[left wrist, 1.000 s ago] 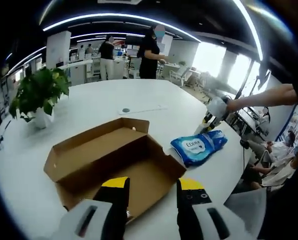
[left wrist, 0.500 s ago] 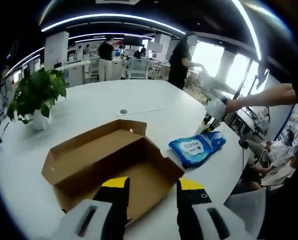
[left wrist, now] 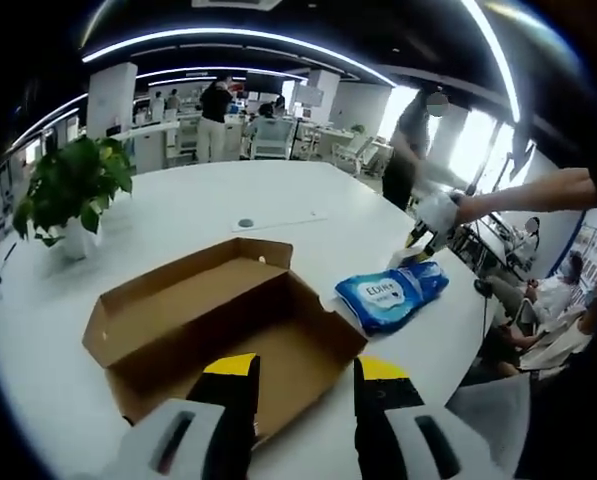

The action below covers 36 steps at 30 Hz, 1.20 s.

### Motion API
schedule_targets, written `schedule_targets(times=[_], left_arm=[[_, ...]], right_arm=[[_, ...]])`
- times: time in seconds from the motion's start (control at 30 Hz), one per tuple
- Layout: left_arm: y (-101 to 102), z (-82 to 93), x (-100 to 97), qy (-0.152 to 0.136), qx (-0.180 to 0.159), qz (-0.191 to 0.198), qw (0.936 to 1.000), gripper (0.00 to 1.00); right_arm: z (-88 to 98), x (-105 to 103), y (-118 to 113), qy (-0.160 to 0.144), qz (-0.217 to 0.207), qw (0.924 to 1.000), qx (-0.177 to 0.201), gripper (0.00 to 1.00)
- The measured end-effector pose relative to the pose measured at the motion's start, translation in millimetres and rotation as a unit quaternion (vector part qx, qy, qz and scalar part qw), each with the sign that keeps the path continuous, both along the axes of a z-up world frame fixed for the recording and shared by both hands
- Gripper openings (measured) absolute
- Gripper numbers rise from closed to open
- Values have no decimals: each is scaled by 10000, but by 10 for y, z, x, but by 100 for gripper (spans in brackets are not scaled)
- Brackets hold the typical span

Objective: Operate the shoe box by opening the lid, removing the specified soft item, and placing it in the target area until the item is outside and the box remains undamaged.

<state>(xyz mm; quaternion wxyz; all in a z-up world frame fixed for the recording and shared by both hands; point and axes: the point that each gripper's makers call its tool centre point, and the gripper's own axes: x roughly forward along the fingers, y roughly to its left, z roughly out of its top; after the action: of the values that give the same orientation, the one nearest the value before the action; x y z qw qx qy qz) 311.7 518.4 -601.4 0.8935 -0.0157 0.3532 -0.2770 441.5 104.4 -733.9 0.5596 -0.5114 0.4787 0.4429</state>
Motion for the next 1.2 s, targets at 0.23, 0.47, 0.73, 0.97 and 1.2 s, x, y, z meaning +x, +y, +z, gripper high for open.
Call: schedule_targets(times=[0.23, 0.47, 0.73, 0.97, 1.2], left_arm=[[-22, 54, -19, -79, -84, -124, 9999, 38], [18, 84, -86, -137, -151, -182, 9996, 38], [100, 101, -188, -162, -226, -264, 9993, 38], [216, 144, -230, -215, -280, -275, 9990, 38], [370, 156, -309, -239, -362, -225, 9988, 38]], right_arm=[[176, -39, -24, -230, -158, 9996, -7, 25], [367, -108, -47, -500, -349, 9981, -46, 24], [514, -203, -14, -691, -552, 9961, 12, 25], [606, -263, 125, -757, -978, 9920, 264, 24], [685, -270, 434, -780, -1471, 9826, 818, 26]])
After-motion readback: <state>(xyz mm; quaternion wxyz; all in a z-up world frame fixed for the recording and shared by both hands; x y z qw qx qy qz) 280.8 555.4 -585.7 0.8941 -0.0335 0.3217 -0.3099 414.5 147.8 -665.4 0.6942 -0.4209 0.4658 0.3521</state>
